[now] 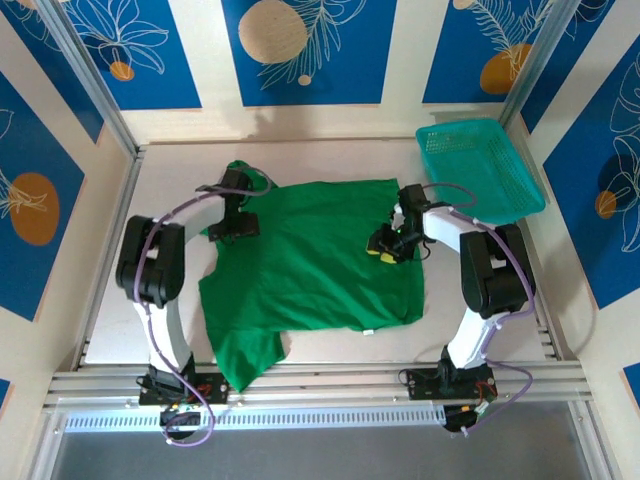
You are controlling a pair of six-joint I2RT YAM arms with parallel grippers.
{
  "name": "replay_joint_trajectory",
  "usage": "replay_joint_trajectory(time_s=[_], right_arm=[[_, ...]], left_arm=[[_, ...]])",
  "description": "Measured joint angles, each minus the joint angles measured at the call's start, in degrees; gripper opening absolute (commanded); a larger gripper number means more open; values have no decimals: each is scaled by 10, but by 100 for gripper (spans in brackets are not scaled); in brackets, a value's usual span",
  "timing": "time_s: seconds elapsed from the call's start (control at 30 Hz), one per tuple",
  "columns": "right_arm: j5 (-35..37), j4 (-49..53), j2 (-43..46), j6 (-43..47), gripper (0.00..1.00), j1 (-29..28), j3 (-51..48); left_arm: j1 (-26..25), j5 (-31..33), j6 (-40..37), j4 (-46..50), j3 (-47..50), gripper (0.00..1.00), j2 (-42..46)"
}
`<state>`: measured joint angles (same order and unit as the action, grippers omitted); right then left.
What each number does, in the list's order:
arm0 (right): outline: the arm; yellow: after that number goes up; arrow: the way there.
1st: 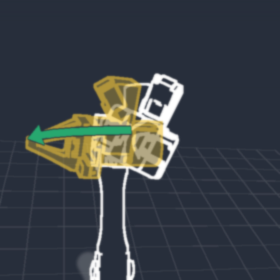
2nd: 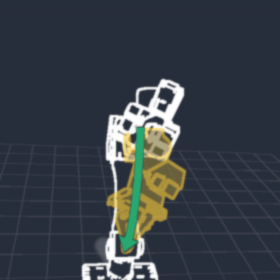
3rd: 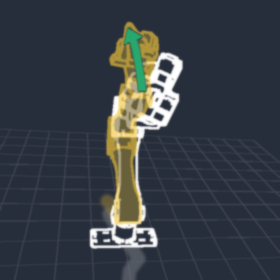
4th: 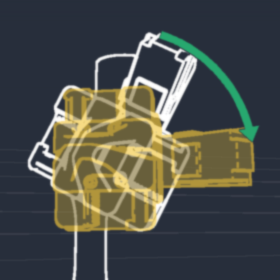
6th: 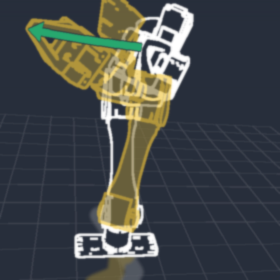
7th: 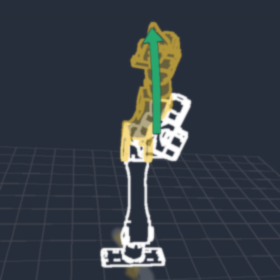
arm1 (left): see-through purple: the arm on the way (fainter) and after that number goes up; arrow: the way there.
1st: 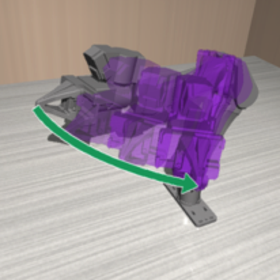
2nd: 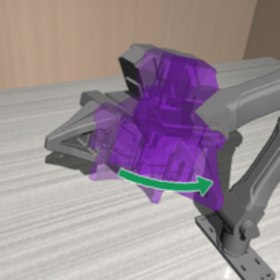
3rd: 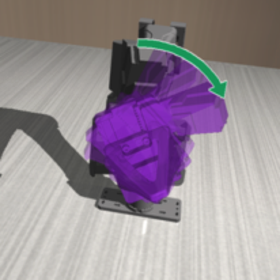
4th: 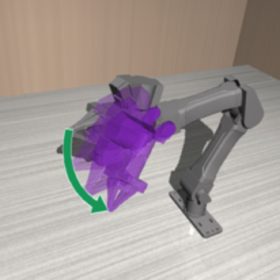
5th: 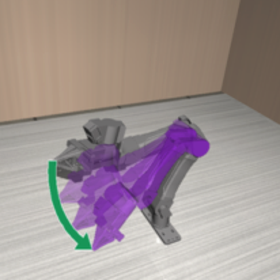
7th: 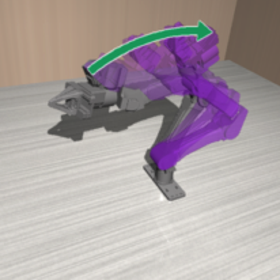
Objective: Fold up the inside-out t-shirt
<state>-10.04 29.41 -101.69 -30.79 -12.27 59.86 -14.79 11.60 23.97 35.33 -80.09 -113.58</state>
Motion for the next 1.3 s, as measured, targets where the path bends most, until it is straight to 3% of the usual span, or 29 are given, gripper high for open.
replay_joint_trajectory(time_s=[0.23,0.33,0.47,0.53,0.63,0.67,0.83,0.97,1.1,1.23,1.3], right_arm=[[-2,-33,0,-34,43,-55,-25],[-26,-52,0,-65,44,-77,-34],[-37,-76,4,-126,46,-149,-46],[-28,-82,16,-155,46,-186,-56],[9,-62,49,-182,51,-217,-71],[31,-48,66,-183,57,-214,-71],[123,4,115,-106,63,-167,10],[132,-21,85,-47,62,-100,95],[63,-62,-14,-23,57,-49,145],[32,-74,-126,-22,56,-33,172],[27,-67,-146,-22,56,-29,173]], left_arm=[[-3,61,-122,30,-272,72,-187],[-8,71,-167,70,-442,68,-282],[-8,72,-182,136,-662,63,-395],[-8,69,-173,158,-689,67,-408],[-7,39,-142,166,-640,78,-385],[-7,21,-128,165,-595,80,-365],[-6,-46,-56,131,-385,88,-234],[-6,-78,7,99,-206,87,-98],[-6,-89,67,79,-75,82,9],[4,-98,113,61,-2,78,26],[15,-105,122,59,0,70,7]])
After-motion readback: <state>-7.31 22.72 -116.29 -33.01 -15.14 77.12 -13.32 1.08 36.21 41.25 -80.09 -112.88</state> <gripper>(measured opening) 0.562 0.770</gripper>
